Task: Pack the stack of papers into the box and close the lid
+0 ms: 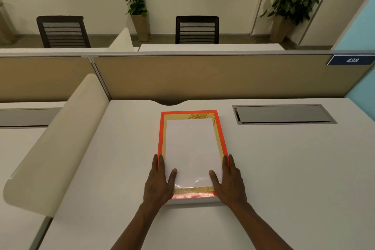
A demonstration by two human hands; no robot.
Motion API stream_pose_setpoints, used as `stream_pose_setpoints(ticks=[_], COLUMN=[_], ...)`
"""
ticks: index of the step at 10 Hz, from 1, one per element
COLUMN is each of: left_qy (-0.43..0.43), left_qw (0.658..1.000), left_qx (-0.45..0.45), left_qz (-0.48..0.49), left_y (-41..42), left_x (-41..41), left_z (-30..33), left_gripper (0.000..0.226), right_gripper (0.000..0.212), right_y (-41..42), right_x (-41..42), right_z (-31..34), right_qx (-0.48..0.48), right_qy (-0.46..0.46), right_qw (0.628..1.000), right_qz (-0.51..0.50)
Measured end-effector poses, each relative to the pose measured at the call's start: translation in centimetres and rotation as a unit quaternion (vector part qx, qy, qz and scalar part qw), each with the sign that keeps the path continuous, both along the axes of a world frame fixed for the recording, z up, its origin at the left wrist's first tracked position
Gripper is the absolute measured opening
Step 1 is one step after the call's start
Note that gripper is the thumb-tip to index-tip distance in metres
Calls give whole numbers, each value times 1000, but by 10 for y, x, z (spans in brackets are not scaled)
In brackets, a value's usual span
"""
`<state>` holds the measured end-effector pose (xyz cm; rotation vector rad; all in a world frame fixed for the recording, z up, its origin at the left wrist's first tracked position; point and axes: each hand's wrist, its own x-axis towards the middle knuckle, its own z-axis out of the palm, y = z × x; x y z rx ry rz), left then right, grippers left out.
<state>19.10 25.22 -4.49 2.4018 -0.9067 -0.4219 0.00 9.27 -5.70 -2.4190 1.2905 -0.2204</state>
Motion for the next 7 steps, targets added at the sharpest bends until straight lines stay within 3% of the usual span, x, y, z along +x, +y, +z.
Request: stream_pose_setpoints(ticks=[6, 7], left_qy=[9, -49], left_qw=[999, 998], left_qx=[43, 17], left_qz=[-28, -40], left_y=[9, 2], left_x=[-1, 7], left_z=[27, 48], left_gripper=[83, 84], right_gripper=[87, 88], right_y=[10, -5], right_x=[-5, -1], right_z=[29, 49], right_qx=[51, 13], right_qy=[45, 42], right_qw=[998, 999], right_qz=[-1, 4])
